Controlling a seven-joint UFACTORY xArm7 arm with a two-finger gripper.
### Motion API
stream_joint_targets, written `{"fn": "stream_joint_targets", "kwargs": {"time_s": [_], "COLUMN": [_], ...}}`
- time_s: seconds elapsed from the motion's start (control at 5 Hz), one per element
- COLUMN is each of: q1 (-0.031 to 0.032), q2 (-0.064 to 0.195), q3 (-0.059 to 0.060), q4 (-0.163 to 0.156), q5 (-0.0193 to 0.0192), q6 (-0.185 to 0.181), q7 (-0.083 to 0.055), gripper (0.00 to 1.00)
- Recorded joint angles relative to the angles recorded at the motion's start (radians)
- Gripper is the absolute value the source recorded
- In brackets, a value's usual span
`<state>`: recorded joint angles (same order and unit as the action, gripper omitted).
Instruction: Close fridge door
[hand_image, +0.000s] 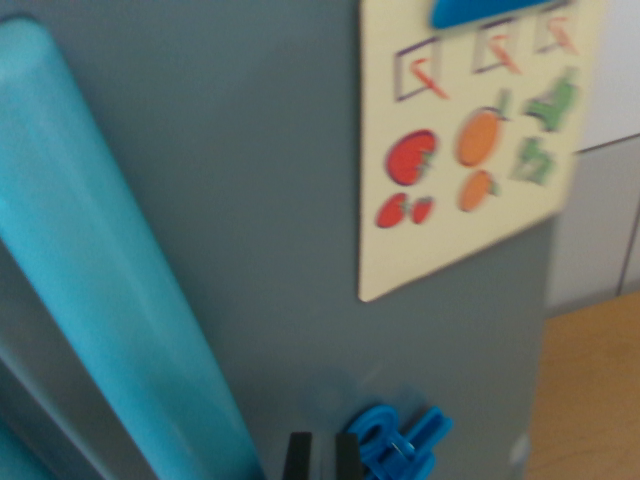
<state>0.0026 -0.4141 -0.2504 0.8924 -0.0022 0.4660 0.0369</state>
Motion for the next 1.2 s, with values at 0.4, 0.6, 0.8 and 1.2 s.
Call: {"fn": "stream_joint_targets", "kwargs": {"time_s": [0.4,0.6,0.8,1.2], "q1": [0.0,0.0,0.0,0.0], "q2": [0.042,0.042,0.08,0.121], "q3": [0.019,0.019,0.038,0.055], "q4": [0.032,0.032,0.066,0.105], "q5": [0.0,0.0,0.0,0.0], "q6": [0.0,0.0,0.0,0.0], "q7": [0.0,0.0,0.0,0.0], "gripper": [1.0,1.0,1.0,1.0]}}
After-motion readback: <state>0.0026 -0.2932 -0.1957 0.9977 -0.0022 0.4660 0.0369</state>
